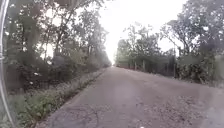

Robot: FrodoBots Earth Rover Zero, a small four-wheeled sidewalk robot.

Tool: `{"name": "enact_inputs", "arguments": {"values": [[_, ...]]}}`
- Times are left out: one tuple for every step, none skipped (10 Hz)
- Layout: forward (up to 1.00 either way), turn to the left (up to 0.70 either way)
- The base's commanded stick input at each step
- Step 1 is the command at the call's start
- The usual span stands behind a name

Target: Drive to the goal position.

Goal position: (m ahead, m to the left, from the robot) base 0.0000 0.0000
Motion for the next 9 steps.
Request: {"name": "enact_inputs", "arguments": {"values": [[0.10,0.01],[0.10,0.01],[0.10,0.01],[0.10,0.01],[0.10,0.01],[0.10,0.01],[0.10,0.01],[0.10,0.01],[0.10,0.01]]}}
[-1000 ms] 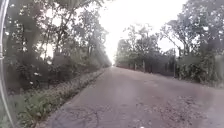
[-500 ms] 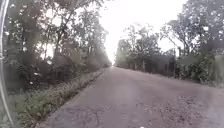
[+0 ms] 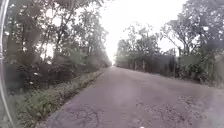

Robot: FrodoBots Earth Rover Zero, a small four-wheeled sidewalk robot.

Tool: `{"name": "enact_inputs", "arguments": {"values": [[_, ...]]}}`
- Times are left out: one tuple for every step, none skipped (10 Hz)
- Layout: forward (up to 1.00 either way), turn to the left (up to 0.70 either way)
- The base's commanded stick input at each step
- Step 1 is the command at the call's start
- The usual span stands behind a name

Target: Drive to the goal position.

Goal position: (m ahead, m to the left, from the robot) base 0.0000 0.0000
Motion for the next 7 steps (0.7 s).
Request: {"name": "enact_inputs", "arguments": {"values": [[0.10,0.01],[0.10,0.01],[0.10,0.01],[0.10,0.01],[0.10,0.01],[0.10,0.01],[0.10,0.01]]}}
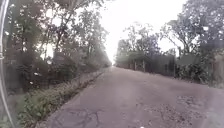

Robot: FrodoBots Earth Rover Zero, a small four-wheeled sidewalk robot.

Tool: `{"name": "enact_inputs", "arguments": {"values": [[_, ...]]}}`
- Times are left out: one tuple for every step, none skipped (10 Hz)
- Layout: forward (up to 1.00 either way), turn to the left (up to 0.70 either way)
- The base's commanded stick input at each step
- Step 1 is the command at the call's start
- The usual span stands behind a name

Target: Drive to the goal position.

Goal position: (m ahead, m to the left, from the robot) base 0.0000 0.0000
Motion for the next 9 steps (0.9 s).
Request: {"name": "enact_inputs", "arguments": {"values": [[0.10,0.01],[0.10,0.01],[0.10,0.01],[0.10,0.01],[0.10,0.01],[0.10,0.01],[0.10,0.01],[0.10,0.01],[0.10,0.01]]}}
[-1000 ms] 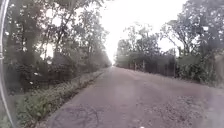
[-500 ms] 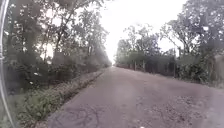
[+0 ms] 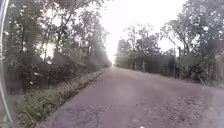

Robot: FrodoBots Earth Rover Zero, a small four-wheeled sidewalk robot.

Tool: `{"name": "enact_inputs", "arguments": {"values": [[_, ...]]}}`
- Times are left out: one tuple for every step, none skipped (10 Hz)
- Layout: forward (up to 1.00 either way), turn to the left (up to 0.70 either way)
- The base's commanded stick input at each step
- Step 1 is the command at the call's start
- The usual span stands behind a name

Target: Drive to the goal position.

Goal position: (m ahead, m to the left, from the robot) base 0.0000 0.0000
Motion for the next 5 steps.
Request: {"name": "enact_inputs", "arguments": {"values": [[0.10,0.01],[0.10,0.01],[0.10,0.01],[0.10,0.01],[0.10,0.01]]}}
